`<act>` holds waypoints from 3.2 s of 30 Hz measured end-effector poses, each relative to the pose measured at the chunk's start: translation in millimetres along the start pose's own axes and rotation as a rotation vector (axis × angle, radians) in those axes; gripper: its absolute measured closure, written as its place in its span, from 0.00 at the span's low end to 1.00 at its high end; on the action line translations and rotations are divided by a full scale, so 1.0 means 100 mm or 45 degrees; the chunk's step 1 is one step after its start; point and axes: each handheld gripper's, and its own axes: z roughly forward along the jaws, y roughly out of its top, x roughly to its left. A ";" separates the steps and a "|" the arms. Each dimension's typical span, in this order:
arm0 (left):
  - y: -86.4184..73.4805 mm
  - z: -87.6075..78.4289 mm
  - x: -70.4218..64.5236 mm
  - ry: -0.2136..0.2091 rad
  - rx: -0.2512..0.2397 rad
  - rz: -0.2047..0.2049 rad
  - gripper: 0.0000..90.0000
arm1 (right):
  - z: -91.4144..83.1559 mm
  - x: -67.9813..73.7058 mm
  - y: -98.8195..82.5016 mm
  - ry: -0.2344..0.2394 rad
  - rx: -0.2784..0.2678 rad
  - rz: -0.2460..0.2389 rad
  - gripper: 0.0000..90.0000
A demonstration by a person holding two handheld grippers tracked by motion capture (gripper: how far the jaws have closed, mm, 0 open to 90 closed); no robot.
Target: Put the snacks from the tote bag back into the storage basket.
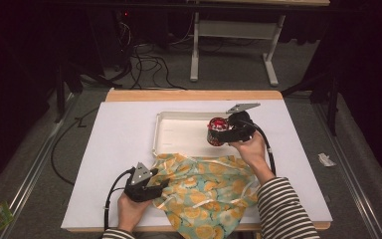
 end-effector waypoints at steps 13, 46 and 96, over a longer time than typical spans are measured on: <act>0.00 0.00 0.00 -0.004 0.001 0.001 0.46 | 0.23 -0.05 0.09 -0.022 0.034 0.009 0.29; 0.00 -0.01 0.00 0.000 -0.002 0.000 0.46 | 0.73 -0.07 0.02 -0.088 0.188 -0.014 0.29; -0.01 -0.01 -0.01 0.001 -0.015 -0.002 0.46 | 0.63 -0.12 -0.27 -0.076 0.244 0.068 0.47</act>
